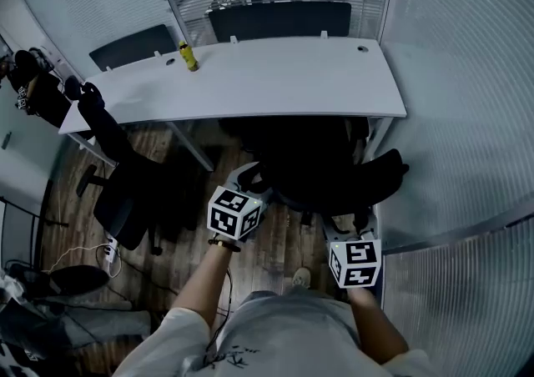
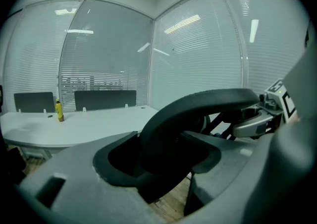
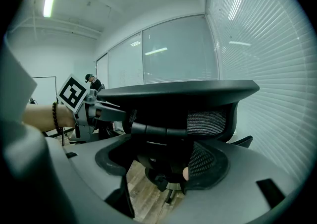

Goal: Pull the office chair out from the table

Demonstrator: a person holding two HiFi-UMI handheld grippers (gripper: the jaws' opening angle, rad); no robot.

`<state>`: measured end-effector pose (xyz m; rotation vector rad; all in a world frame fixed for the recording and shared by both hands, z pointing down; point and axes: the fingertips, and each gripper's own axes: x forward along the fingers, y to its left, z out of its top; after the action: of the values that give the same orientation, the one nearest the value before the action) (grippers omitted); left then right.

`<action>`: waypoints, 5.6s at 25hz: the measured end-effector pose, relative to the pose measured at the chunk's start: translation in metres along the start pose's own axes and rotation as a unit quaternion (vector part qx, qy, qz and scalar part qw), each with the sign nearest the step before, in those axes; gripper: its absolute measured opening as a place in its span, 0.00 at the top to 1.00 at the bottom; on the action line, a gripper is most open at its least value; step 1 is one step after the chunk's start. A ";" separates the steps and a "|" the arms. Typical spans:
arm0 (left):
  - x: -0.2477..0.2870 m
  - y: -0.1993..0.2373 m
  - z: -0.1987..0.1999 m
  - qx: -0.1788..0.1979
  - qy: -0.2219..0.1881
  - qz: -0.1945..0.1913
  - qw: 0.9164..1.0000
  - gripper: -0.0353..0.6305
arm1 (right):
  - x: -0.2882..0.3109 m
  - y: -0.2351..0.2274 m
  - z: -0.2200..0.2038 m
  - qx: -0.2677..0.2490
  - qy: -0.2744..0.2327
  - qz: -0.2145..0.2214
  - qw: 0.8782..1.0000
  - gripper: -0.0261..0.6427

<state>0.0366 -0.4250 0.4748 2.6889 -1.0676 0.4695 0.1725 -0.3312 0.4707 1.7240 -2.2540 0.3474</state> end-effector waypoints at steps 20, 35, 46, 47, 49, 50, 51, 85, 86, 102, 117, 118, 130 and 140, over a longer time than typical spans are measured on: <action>-0.088 -0.029 -0.038 0.005 0.006 -0.021 1.000 0.54 | -0.070 0.074 -0.029 0.007 0.003 -0.018 1.000 0.56; -0.154 -0.065 -0.076 0.014 0.009 -0.037 0.999 0.54 | -0.133 0.124 -0.063 0.012 -0.013 -0.029 0.999 0.56; -0.191 -0.089 -0.089 0.012 0.010 -0.044 0.999 0.54 | -0.172 0.147 -0.074 0.014 -0.028 -0.036 0.999 0.56; -0.193 -0.090 -0.089 0.013 0.010 -0.043 0.999 0.54 | -0.174 0.147 -0.074 0.014 -0.028 -0.036 0.999 0.56; -0.195 -0.094 -0.089 0.013 0.011 -0.041 0.999 0.54 | -0.178 0.147 -0.075 0.015 -0.026 -0.036 0.999 0.56; -0.196 -0.095 -0.089 0.012 0.011 -0.040 0.999 0.54 | -0.179 0.148 -0.076 0.015 -0.025 -0.036 0.999 0.56; -0.197 -0.096 -0.090 0.011 0.011 -0.040 0.999 0.54 | -0.181 0.149 -0.076 0.015 -0.023 -0.035 0.999 0.56; -0.268 -0.176 -0.131 0.005 0.024 -0.038 0.999 0.54 | -0.277 0.175 -0.120 0.008 -0.027 -0.022 0.999 0.56; -0.272 -0.179 -0.132 0.005 0.024 -0.037 0.999 0.54 | -0.282 0.177 -0.122 0.008 -0.027 -0.022 0.999 0.56; -0.345 -0.231 -0.142 -0.006 0.016 -0.033 0.999 0.54 | -0.363 0.213 -0.127 0.005 -0.025 -0.019 1.000 0.56; -0.420 -0.285 -0.195 -0.003 0.009 -0.029 1.000 0.54 | -0.443 0.264 -0.178 0.005 -0.035 -0.026 0.999 0.56; -0.425 -0.284 -0.194 -0.004 0.009 -0.030 1.000 0.54 | -0.446 0.269 -0.176 0.005 -0.035 -0.027 0.999 0.56; -0.442 -0.276 -0.206 0.008 0.016 -0.043 0.999 0.54 | -0.449 0.294 -0.185 0.010 -0.027 -0.043 0.999 0.56; -0.442 -0.269 -0.216 0.018 0.017 -0.053 0.998 0.55 | -0.443 0.304 -0.196 0.015 -0.022 -0.054 0.998 0.56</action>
<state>-0.1265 0.1111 0.4920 2.7416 -0.9105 0.5173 0.0035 0.2149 0.4858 1.8778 -2.1848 0.3256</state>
